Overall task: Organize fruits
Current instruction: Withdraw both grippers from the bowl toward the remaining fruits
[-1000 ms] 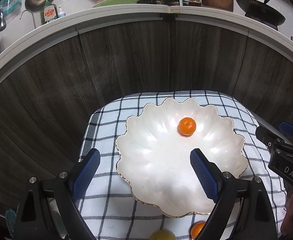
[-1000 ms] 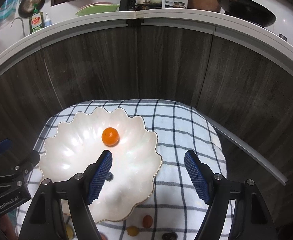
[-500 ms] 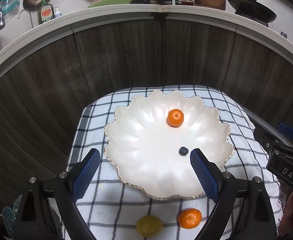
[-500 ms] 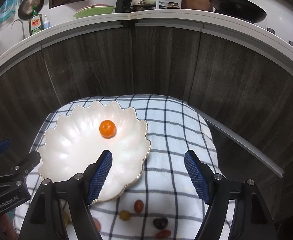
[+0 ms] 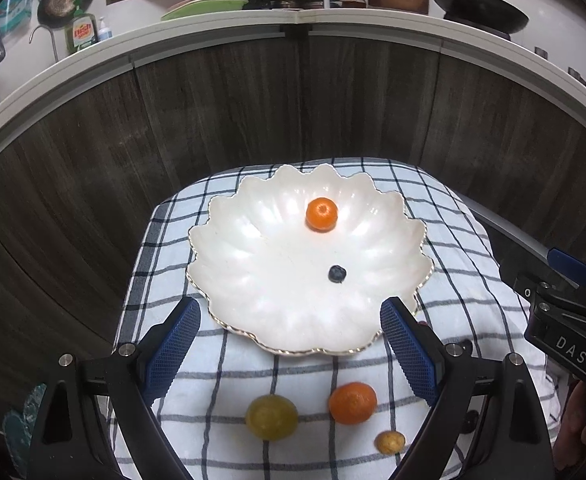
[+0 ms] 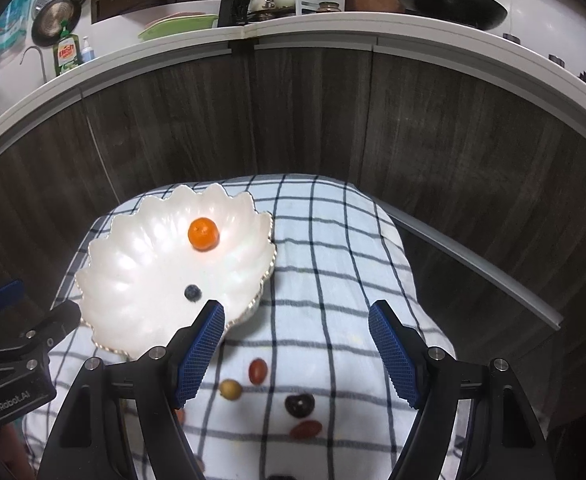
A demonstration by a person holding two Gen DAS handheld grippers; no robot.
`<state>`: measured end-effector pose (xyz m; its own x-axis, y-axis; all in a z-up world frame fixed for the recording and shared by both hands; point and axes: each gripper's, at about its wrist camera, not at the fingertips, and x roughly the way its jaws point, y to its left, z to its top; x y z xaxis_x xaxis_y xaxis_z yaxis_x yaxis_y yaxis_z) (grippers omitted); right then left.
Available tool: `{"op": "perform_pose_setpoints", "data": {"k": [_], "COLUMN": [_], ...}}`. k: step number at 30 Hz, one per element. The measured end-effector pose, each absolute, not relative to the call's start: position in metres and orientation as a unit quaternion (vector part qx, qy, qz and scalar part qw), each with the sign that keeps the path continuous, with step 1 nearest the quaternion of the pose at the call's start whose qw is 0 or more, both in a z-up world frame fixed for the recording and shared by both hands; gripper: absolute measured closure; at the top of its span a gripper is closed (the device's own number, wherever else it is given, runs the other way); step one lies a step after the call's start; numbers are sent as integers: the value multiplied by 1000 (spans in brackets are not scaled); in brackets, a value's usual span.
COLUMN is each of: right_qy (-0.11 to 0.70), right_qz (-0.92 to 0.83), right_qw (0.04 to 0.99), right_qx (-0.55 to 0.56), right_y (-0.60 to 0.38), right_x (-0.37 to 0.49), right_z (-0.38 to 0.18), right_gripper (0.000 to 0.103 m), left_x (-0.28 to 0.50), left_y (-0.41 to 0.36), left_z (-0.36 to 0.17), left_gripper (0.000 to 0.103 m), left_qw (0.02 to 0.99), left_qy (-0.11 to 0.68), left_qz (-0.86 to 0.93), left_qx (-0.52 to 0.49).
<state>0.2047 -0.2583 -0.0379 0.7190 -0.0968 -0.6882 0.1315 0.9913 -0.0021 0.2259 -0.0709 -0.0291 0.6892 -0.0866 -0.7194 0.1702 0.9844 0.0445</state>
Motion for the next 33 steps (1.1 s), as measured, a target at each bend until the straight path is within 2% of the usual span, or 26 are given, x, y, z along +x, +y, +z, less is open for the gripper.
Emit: {"op": "perform_pose_setpoints", "data": {"k": [33], "right_qy": [393], "right_qz": [-54], "right_qw": [918], "right_qx": [6], "right_y": [-268], "right_x": [120], "right_z": [-84], "right_gripper": [28], "left_x": [151], "left_y": [-97], "left_z": [-78], "left_gripper": [11], "left_qw": [910], "left_qy": [384], "left_qz": [-123], "left_qx": [99]}}
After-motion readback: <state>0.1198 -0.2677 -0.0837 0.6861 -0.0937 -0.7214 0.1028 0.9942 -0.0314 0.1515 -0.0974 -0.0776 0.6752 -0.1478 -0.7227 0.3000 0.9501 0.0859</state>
